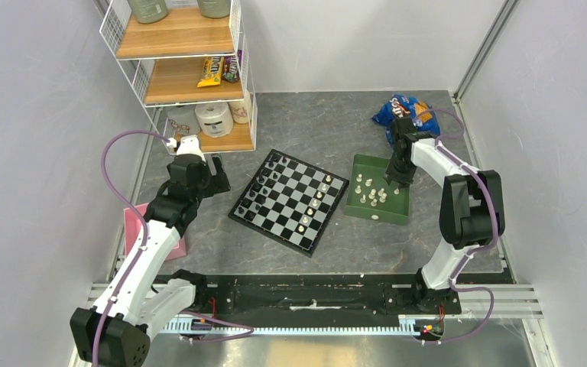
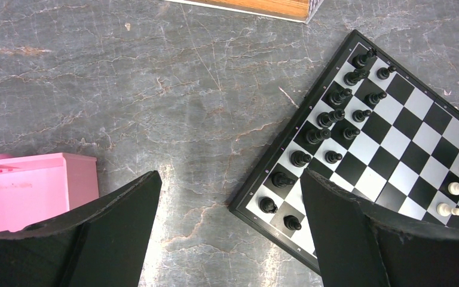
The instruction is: Set up the chess pieces on the board
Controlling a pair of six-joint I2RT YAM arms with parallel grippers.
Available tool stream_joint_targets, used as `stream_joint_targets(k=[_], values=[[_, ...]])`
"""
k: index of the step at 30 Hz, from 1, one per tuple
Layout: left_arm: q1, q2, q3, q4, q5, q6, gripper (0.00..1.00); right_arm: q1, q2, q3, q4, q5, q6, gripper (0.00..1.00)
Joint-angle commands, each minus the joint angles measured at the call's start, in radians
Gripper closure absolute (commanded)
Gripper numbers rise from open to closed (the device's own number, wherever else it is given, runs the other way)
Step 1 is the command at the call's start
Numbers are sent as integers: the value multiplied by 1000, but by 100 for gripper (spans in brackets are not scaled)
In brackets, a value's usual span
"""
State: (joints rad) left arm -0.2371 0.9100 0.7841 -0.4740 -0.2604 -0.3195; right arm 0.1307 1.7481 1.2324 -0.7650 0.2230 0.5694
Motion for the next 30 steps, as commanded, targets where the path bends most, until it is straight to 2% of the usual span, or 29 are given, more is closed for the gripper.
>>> stream_joint_targets(k=[1,7,14,19,30], values=[[4,0,6,18,-5,19,6,-5,26,7,29,31,13,60],[4,-1,5,18,-12,20,6,-5,36,1,23,92,22,60],[4,3,6,18,-10,20,6,-6,41,1,18,107,22,61],[4,5,7,18,-8,20,6,-6,57,4,20,91,12,68],[4,4,7,17,-8,20,6,-5,69,-11,19,105,9,68]])
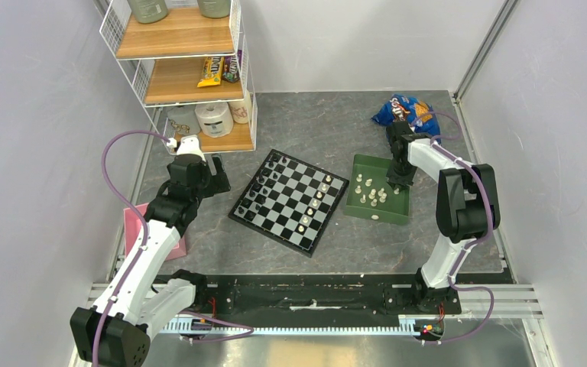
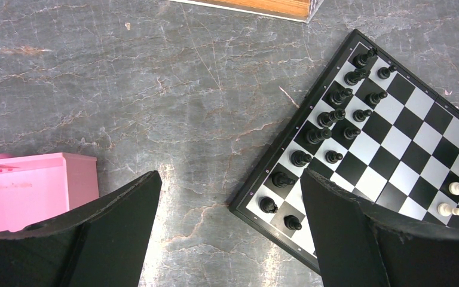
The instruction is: Set up the chess pieces on the board
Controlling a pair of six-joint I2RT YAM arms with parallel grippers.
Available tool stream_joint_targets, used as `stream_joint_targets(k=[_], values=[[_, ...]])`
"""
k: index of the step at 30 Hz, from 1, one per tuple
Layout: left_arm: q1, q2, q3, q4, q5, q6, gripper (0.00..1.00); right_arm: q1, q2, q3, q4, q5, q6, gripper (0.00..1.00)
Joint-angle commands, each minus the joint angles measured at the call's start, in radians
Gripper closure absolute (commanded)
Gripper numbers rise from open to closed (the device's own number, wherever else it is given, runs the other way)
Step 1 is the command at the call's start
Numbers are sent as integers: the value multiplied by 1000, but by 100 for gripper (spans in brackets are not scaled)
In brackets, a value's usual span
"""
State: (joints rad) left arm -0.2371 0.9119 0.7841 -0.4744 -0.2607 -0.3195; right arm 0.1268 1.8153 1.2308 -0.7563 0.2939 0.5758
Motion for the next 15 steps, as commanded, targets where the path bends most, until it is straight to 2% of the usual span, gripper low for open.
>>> stream_joint_targets(k=[1,6,10,15], values=[[4,1,8,15,-7,20,6,-1,2,-9,11,38,0,68],[4,-3,6,17,-9,20,6,-2,7,-8,21,55,-13,73],[4,-2,6,16,-12,20,6,-1,10,-4,25,48,-21,82],[4,-2,6,16,-14,20,6,-1,6,-7,29,31,-22,83]])
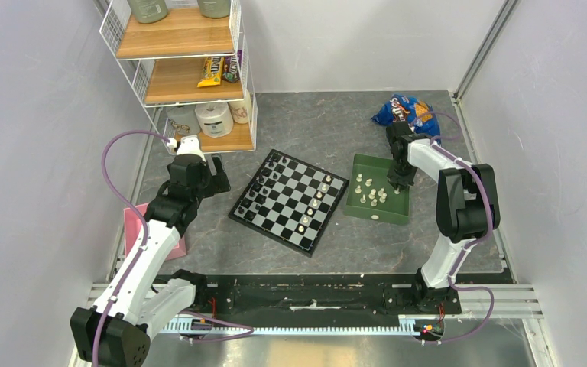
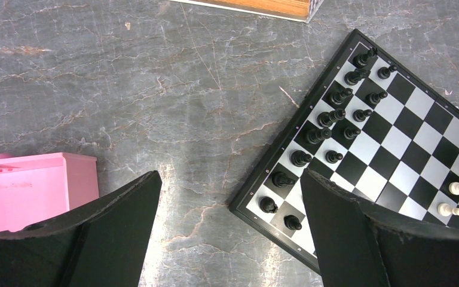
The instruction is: Set up the chess pieces on the board
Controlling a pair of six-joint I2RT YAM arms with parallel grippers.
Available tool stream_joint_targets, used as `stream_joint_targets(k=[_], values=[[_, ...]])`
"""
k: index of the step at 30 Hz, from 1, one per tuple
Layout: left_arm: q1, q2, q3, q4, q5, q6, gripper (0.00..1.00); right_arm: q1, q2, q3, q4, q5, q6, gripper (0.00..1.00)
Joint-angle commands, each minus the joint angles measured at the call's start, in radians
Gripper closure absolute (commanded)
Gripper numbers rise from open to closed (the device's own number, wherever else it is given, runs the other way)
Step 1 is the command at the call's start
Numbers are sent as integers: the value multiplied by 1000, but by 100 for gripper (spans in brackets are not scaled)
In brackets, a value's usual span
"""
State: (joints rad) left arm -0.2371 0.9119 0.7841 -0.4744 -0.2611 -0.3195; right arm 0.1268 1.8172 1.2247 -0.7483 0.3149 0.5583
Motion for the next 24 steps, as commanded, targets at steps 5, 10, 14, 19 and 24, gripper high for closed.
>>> stream_joint_targets(k=[5,10,14,19,24], values=[[4,-1,8,16,-10,20,6,-1,-3,-7,24,9,-9,88],[4,2,8,17,-8,20,6,-1,-51,-9,31,-20,-22,95],[4,3,7,16,-7,20,6,1,-93,-6,40,-50,-30,100],[4,4,7,17,-9,20,6,9,-142,11,27,-68,-40,100],[4,2,7,16,0,19,6,20,-188,25,11,-79,-44,100]])
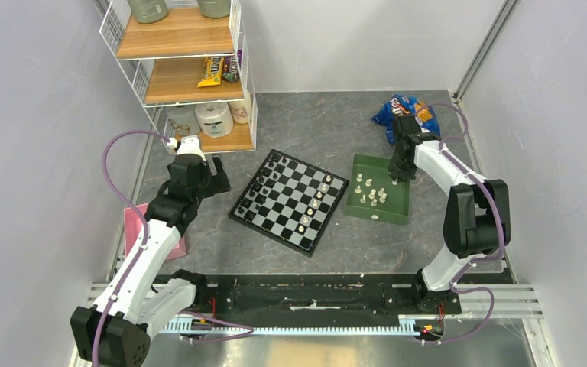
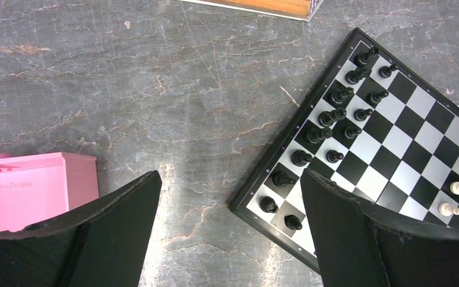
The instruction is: Set up the chess pieces on the board
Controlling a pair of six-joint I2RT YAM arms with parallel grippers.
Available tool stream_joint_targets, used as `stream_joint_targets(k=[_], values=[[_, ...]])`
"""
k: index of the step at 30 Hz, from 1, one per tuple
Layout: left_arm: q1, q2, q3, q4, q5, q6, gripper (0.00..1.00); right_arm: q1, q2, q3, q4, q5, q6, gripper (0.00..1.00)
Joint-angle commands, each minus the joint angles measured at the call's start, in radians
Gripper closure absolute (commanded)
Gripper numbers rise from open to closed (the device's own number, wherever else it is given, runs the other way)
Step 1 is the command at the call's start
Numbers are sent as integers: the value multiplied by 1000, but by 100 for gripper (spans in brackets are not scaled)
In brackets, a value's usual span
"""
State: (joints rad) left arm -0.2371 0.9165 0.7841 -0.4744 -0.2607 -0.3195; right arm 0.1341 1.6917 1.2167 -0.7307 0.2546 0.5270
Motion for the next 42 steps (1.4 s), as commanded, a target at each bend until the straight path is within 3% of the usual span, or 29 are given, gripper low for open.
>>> stream_joint_targets(k=[1,16,35,42], values=[[4,-4,7,16,-1,19,6,17,-69,35,-10,-22,-14,100],[4,-10,7,20,7,17,6,126,-138,89,-51,-76,-5,100],[4,-28,10,11,-34,11,6,798,-24,203,-21,-59,-33,100],[4,-66,-5,19,-72,5,6,936,101,267,-23,-61,-82,100]])
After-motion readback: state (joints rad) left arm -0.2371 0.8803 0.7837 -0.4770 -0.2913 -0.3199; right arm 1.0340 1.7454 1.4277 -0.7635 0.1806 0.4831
